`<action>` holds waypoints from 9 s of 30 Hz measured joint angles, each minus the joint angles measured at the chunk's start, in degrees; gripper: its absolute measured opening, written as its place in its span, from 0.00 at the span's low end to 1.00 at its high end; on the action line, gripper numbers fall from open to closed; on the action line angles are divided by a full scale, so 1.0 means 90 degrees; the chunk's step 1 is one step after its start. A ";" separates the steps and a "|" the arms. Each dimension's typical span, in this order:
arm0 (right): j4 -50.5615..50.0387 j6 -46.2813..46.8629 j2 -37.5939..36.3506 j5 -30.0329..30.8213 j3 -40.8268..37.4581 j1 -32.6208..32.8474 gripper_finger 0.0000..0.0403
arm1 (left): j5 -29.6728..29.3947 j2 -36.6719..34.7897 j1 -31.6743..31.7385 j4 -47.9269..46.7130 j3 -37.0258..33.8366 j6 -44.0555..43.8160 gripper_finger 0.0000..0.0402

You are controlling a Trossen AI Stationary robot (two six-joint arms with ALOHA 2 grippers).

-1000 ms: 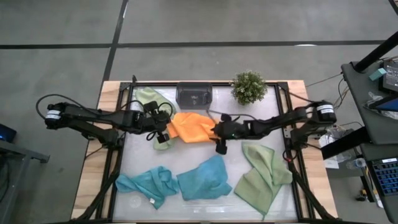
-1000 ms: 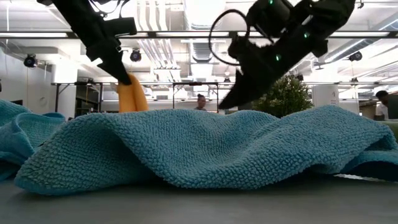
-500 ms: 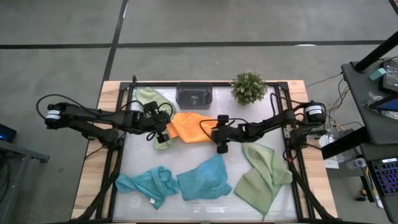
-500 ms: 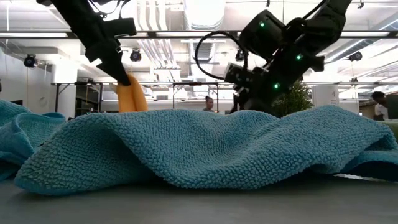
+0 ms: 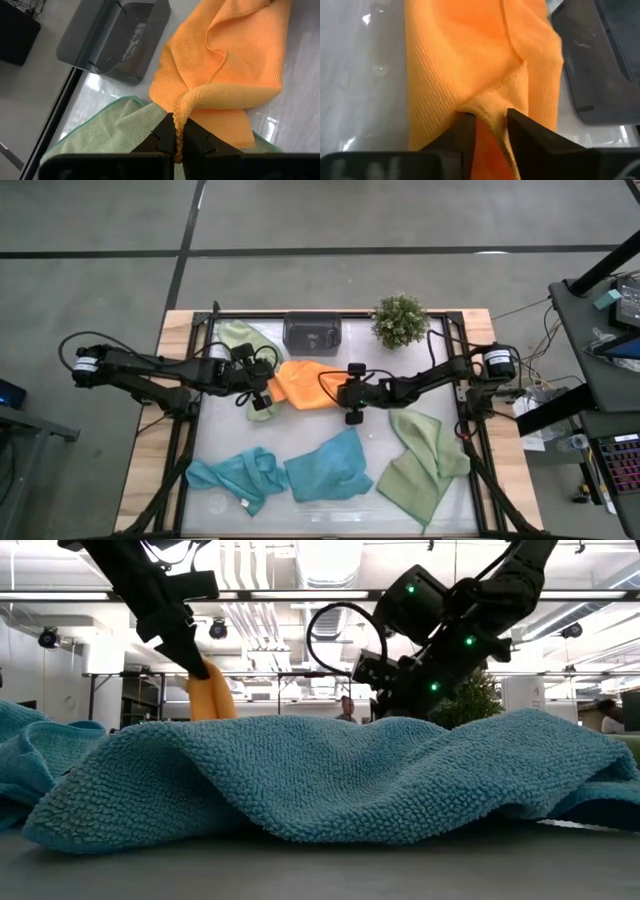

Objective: Fold microfiber towels
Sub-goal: Fold the orange microfiber towel

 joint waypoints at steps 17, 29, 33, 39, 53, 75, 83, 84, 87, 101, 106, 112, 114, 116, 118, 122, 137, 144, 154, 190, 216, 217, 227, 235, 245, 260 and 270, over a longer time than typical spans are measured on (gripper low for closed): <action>-0.1488 0.0355 -0.2022 -0.0196 0.0000 0.0136 0.02 | 0.0627 -0.0255 0.0015 -0.0062 0.0143 0.0196 0.00; -0.2525 -0.0076 -0.4731 -0.0306 -0.0002 -0.0358 0.02 | 0.1880 -0.0321 0.0460 -0.0100 0.0908 0.2562 0.00; -0.2371 -0.0586 -0.5202 -0.0306 -0.0002 -0.0748 0.02 | 0.1873 -0.0321 0.1103 -0.0126 0.1454 0.3450 0.00; -0.2310 -0.0509 -0.5538 -0.1131 0.0360 -0.1097 0.02 | 0.1879 -0.0306 0.2006 -0.0223 0.2333 0.4090 0.00; -0.5030 -0.0368 -0.5347 -0.1025 0.1647 -0.1183 0.02 | 0.2987 -0.0544 0.2180 -0.0629 0.2528 0.3944 0.00; -0.5442 0.0092 -0.5726 -0.0577 0.0858 -0.1389 0.02 | 0.4484 -0.0483 0.3020 -0.0858 0.1938 0.3646 0.00; -0.5577 0.1254 -0.5865 -0.2168 -0.0037 -0.1033 0.02 | 0.4595 -0.0499 0.1830 -0.0582 0.0910 0.2461 0.00; -0.5574 0.1405 -0.5872 -0.2305 -0.0157 -0.0940 0.02 | 0.4597 -0.0488 0.1619 -0.0415 0.0773 0.2323 0.00; -0.5545 0.2012 -0.5857 -0.2617 -0.0471 -0.0633 0.02 | 0.4598 -0.0486 0.1028 0.0403 0.0294 0.1803 0.00; -0.4858 0.4581 -0.5511 -0.2878 -0.1629 0.1057 0.02 | 0.4561 0.0047 -0.0386 0.2010 -0.0860 -0.0165 0.00; -0.3801 0.4896 -0.5395 -0.2866 -0.1909 0.1367 0.02 | 0.4520 0.0534 -0.0428 0.2289 -0.0857 -0.0084 0.00; -0.3784 0.4904 -0.5204 -0.2519 -0.1927 0.1395 0.02 | 0.4412 0.0955 -0.0378 0.2365 -0.0812 0.0366 0.00; -0.3855 0.4860 -0.5166 -0.2211 -0.1859 0.1390 0.02 | 0.4107 0.0910 -0.0292 0.2230 -0.0806 0.0501 0.00; -0.3947 0.4800 -0.5174 -0.1904 -0.1833 0.1389 0.02 | 0.3704 0.0862 -0.0161 0.2146 -0.0807 0.0609 0.00; -0.4070 0.4745 -0.5178 -0.1553 -0.1796 0.1392 0.02 | 0.3346 0.0795 -0.0001 0.1958 -0.0811 0.0692 0.00; -0.4190 0.4719 -0.5173 -0.0811 -0.1773 0.1389 0.02 | 0.3120 0.0795 0.0388 0.1998 -0.0823 0.0930 0.00; -0.4400 0.4731 -0.4662 0.0369 -0.1768 0.1091 0.02 | 0.2544 0.2134 0.1113 0.2345 -0.0736 0.1133 0.00; -0.4390 0.4680 -0.3971 0.0871 -0.1770 0.0835 0.02 | 0.1978 0.2446 0.1141 0.2375 -0.0622 0.1166 0.00; -0.4258 0.4622 -0.3331 0.1042 -0.1770 0.0707 0.02 | 0.1612 0.2304 0.1141 0.2490 -0.0567 0.1249 0.00; -0.4625 0.4503 -0.3230 0.1026 -0.1288 0.0427 0.30 | 0.1066 0.2205 0.1192 0.2260 -0.0088 0.1295 0.39; -0.4530 0.7145 -0.4719 0.1169 -0.2028 0.0072 0.15 | 0.2011 0.2834 0.0663 0.3988 -0.0653 -0.0007 0.39; -0.4300 0.7092 -0.4705 0.1205 -0.2159 0.0037 0.16 | 0.2011 0.2834 0.0663 0.3984 -0.0658 -0.0007 0.39; -0.1528 0.6000 -0.4165 0.0770 -0.3199 -0.0155 0.18 | 0.1991 0.2803 0.0663 0.3996 -0.0670 -0.0007 0.39; -0.0331 0.5792 -0.3503 -0.0788 -0.3322 -0.0013 0.04 | 0.1978 0.2803 0.0663 0.4010 -0.0681 -0.0010 0.39; -0.0295 0.5496 -0.2738 -0.1314 -0.2806 0.0787 0.02 | 0.1960 0.2803 0.0663 0.4008 -0.0718 -0.0010 0.39; -0.2003 0.5497 -0.3806 -0.0752 -0.2152 0.0651 0.23 | 0.1955 0.2803 0.0663 0.3997 -0.0767 -0.0010 0.39; -0.3388 0.6680 -0.4933 -0.0196 -0.2283 -0.0520 0.41 | 0.1954 0.2815 0.0663 0.4009 -0.0767 -0.0010 0.39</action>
